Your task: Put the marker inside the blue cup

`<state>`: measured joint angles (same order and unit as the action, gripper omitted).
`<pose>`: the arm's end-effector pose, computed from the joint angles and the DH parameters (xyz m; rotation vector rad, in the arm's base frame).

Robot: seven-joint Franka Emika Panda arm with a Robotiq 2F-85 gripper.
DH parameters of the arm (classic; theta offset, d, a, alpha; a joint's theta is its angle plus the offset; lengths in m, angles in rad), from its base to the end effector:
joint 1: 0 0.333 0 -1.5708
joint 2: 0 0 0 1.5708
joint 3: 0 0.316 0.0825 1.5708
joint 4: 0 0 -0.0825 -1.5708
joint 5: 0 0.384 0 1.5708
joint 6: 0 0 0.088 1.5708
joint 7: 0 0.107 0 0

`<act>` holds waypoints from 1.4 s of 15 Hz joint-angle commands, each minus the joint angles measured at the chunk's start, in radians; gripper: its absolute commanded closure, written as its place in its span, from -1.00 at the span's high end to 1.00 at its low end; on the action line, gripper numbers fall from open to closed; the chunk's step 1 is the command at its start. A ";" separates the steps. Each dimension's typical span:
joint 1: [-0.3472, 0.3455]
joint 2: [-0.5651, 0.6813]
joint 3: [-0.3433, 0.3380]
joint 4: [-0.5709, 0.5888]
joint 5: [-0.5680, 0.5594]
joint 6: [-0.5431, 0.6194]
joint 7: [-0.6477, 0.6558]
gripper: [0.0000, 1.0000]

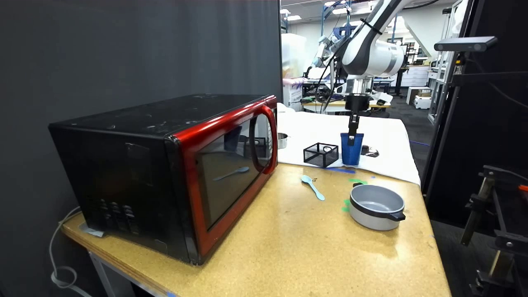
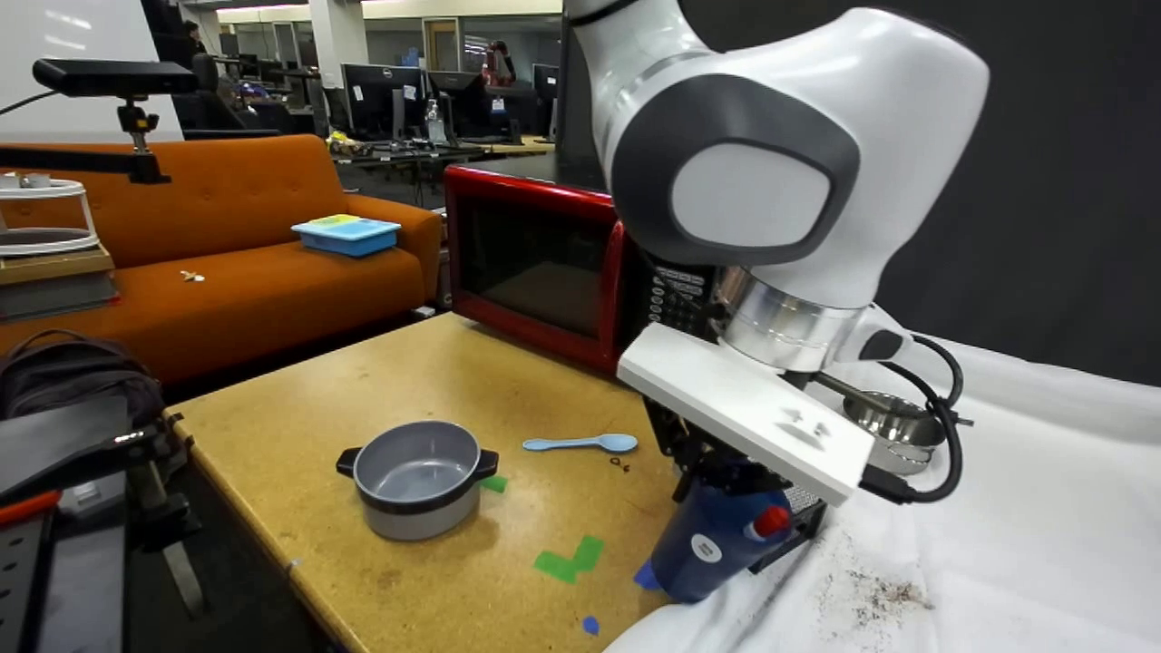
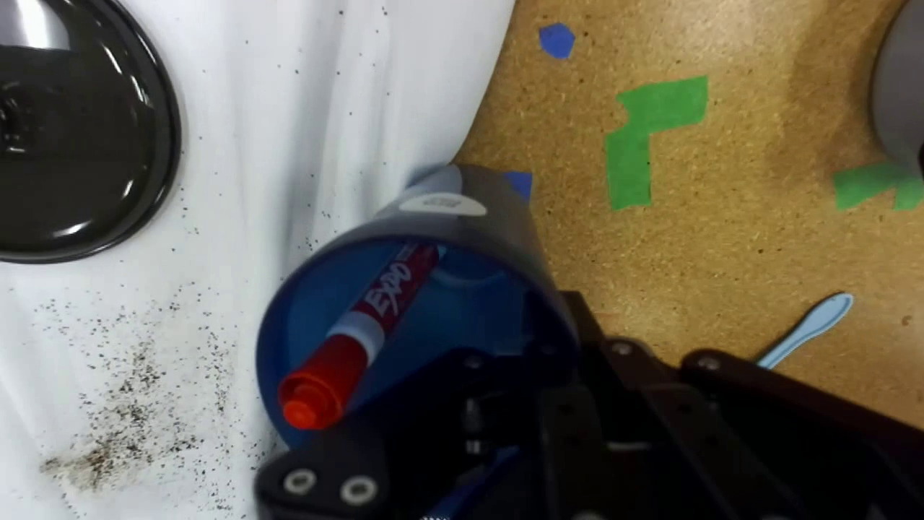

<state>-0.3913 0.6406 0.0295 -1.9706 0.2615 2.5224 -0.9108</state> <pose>0.5587 -0.2141 0.1331 -2.9211 -0.4770 -0.0342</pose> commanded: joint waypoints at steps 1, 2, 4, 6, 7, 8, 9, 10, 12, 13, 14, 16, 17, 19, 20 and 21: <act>0.049 -0.095 -0.028 -0.148 -0.045 0.134 0.089 -0.98; 0.055 -0.114 -0.022 -0.181 -0.058 0.138 0.106 -0.98; 0.071 -0.143 -0.008 -0.241 -0.080 0.133 0.136 -0.98; 0.093 -0.169 0.007 -0.302 -0.091 0.141 0.165 -0.98; 0.105 -0.178 0.009 -0.331 -0.093 0.171 0.188 -0.98; 0.119 -0.191 0.011 -0.358 -0.097 0.196 0.217 -0.98; 0.134 -0.202 0.010 -0.386 -0.099 0.241 0.251 -0.98; 0.145 -0.217 0.012 -0.421 -0.103 0.302 0.281 -0.98; 0.172 -0.241 0.009 -0.485 -0.122 0.437 0.356 -0.98; 0.189 -0.251 0.000 -0.515 -0.147 0.504 0.405 -0.98; 0.215 -0.257 -0.021 -0.546 -0.180 0.586 0.465 -0.98; 0.318 -0.262 -0.130 -0.588 -0.260 0.714 0.596 -0.98; 0.375 -0.261 -0.199 -0.594 -0.278 0.751 0.638 -0.98; 0.502 -0.250 -0.346 -0.589 -0.261 0.792 0.684 -0.98; 0.582 -0.239 -0.430 -0.581 -0.236 0.799 0.695 -0.98; 0.648 -0.230 -0.495 -0.569 -0.183 0.783 0.673 -0.98</act>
<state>0.0741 0.3988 -0.2899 -2.5460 0.0118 3.2938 -0.2560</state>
